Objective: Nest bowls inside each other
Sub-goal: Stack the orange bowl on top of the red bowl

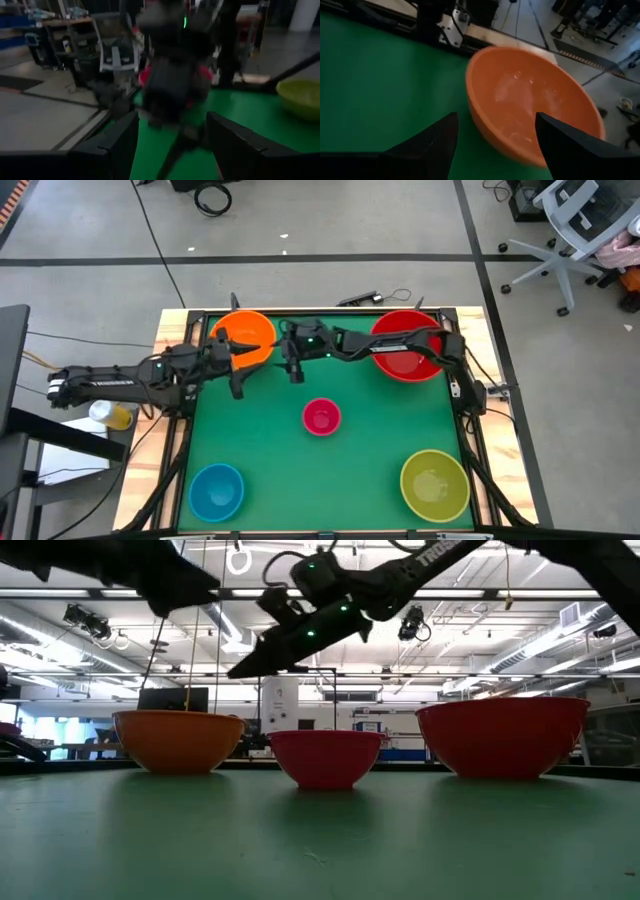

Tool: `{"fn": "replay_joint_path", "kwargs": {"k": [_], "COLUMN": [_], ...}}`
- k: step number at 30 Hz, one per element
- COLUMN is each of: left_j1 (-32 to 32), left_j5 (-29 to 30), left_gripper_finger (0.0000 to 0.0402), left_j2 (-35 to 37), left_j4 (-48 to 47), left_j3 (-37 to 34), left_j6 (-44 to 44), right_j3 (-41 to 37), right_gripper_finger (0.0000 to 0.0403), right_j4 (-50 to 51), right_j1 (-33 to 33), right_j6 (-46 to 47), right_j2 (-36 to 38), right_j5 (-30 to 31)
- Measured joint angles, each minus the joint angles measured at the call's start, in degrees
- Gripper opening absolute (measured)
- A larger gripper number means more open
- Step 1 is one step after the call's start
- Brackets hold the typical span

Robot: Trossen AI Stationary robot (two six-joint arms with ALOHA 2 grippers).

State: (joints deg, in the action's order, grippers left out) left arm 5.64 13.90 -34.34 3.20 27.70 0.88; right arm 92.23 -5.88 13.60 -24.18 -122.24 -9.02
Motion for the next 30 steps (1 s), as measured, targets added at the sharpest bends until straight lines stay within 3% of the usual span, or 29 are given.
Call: {"fn": "replay_joint_path", "kwargs": {"k": [15, 30], "left_j1": [-0.7, -0.7], "left_j5": [0.0, 1.2], "left_gripper_finger": [0.0233, 0.0233], "left_j2": [0.3, 0.2], "left_j4": [-2.9, -5.8], "left_j3": [3.0, 3.0], "left_j6": [-2.0, -1.8], "right_j3": [24.3, 27.6], "right_gripper_finger": [0.0267, 0.0251], "right_j4": [16.9, 20.8], "right_j1": [-0.4, 0.0], "right_j6": [1.8, 0.2], "right_j2": [-17.4, -19.3], "right_j5": [4.8, 3.6]}}
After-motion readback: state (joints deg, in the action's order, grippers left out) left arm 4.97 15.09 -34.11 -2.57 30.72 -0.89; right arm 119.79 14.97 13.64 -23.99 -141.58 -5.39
